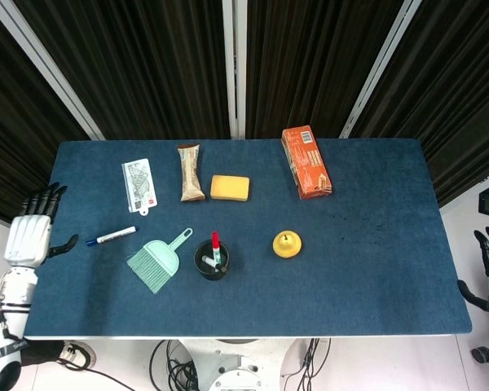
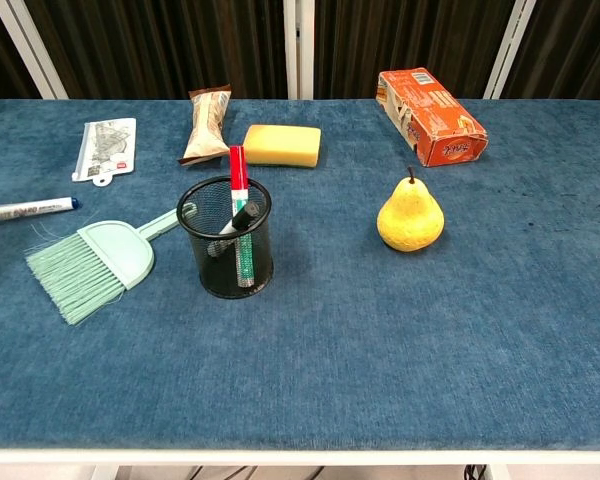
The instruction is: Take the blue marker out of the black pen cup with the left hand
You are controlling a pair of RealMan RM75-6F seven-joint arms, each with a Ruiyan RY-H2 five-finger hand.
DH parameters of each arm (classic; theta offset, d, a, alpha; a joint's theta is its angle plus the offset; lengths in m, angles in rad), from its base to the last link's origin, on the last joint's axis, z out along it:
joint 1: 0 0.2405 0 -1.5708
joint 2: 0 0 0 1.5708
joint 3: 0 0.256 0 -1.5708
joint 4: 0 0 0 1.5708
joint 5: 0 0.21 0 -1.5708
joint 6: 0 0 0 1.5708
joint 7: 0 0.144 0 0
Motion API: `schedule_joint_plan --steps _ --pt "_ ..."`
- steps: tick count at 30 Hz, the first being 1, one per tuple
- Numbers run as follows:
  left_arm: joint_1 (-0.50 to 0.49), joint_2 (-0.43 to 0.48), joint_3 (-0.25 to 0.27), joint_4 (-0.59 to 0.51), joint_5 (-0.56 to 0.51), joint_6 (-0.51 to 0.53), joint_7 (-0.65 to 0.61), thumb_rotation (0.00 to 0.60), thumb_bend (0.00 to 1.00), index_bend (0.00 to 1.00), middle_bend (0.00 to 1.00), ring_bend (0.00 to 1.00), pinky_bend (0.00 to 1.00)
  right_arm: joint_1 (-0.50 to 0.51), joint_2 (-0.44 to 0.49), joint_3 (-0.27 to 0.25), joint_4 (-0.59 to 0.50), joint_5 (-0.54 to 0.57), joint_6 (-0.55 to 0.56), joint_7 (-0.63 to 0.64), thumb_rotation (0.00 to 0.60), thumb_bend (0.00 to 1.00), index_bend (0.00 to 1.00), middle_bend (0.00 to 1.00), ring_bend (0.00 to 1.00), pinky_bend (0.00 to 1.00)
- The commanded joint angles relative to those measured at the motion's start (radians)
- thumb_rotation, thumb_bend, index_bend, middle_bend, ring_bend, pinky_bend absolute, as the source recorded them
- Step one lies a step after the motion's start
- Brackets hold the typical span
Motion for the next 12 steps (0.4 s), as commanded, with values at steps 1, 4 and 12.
schedule_joint_plan --steps 1,4,12 --pt "0.069 0.035 0.045 -0.020 0.068 0.092 0.055 0.600 0.23 0.04 0.00 0.00 0.05 0.000 -0.010 0.000 0.009 -0.011 0.012 0.001 0.600 0.18 0.00 0.00 0.00 0.00" --pt "0.109 0.024 0.084 0.022 0.130 0.148 0.053 0.600 0.23 0.04 0.00 0.00 0.05 0.001 -0.026 0.000 0.024 -0.024 0.025 0.003 0.600 0.18 0.00 0.00 0.00 0.00" --pt "0.191 0.004 0.116 0.083 0.153 0.217 0.041 0.600 0.22 0.04 0.00 0.00 0.05 0.019 -0.053 0.002 0.027 -0.042 0.023 -0.017 0.600 0.18 0.00 0.00 0.00 0.00"
